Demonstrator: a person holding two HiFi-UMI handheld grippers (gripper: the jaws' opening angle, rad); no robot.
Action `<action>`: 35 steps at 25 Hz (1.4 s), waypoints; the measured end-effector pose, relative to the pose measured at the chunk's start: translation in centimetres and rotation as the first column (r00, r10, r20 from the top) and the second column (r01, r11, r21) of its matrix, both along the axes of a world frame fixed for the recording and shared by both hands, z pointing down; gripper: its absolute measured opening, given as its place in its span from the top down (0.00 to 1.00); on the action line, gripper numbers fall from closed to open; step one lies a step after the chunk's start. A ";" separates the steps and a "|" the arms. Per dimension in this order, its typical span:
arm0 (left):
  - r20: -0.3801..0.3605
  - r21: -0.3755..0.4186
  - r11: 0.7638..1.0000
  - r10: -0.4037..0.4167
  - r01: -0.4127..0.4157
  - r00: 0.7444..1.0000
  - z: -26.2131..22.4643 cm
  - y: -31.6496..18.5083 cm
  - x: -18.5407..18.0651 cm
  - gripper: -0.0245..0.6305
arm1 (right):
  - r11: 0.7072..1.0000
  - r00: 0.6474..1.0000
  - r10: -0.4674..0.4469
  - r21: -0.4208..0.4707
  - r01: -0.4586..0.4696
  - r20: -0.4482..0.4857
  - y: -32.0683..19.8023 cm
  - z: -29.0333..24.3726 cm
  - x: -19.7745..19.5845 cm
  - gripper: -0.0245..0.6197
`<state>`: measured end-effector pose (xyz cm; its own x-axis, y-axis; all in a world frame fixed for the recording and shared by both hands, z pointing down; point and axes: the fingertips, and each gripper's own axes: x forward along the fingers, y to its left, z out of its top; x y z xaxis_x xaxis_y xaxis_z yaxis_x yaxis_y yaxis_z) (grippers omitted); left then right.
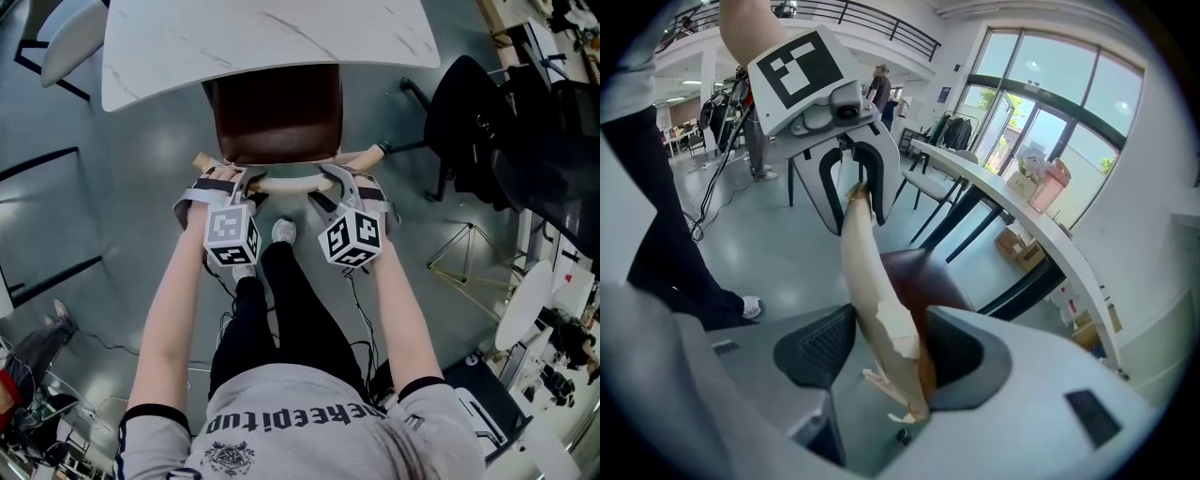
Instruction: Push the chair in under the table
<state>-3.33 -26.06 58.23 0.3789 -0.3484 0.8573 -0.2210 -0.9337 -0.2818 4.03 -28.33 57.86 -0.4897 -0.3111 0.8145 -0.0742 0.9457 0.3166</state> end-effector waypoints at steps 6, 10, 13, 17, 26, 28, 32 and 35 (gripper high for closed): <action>0.004 -0.004 1.000 -0.016 0.016 1.000 0.0 -0.3 0.3 0.67 | 1.000 1.000 -0.028 0.005 0.028 0.006 -0.4 0.0 0.3 0.58; 0.009 -0.012 1.000 -0.026 0.026 1.000 0.1 -0.4 0.3 0.67 | 0.999 0.999 -0.033 0.013 0.032 0.014 -0.4 0.0 0.3 0.58; 0.015 -0.019 0.999 -0.037 0.037 0.999 0.1 -0.4 0.2 0.67 | 0.999 0.999 -0.033 0.014 0.032 0.020 -0.4 -0.1 0.2 0.58; 0.019 -0.024 0.998 -0.049 0.049 0.999 0.1 -0.3 0.1 0.66 | 0.999 0.999 -0.033 0.013 0.032 0.024 -0.3 0.0 0.2 0.58; 0.021 0.068 0.996 -0.066 0.065 0.998 -0.3 0.0 -0.1 0.66 | 1.000 1.000 0.002 -0.020 -0.001 0.021 0.0 -0.1 0.0 0.57; 0.029 0.089 0.994 -0.073 0.070 0.997 -0.5 0.0 -0.1 0.66 | 1.000 1.000 0.017 -0.022 -0.017 0.012 0.0 -0.1 -0.1 0.56; 0.011 0.142 0.986 -0.090 0.088 0.996 -1.7 0.6 -0.6 0.67 | 0.999 0.999 0.039 -0.014 -0.039 0.012 0.3 -0.9 -0.2 0.57; -0.052 0.167 0.973 -0.151 0.158 0.987 -3.2 1.1 -1.5 0.72 | 0.997 0.994 0.077 0.003 -0.078 0.083 0.8 -2.6 -0.8 0.63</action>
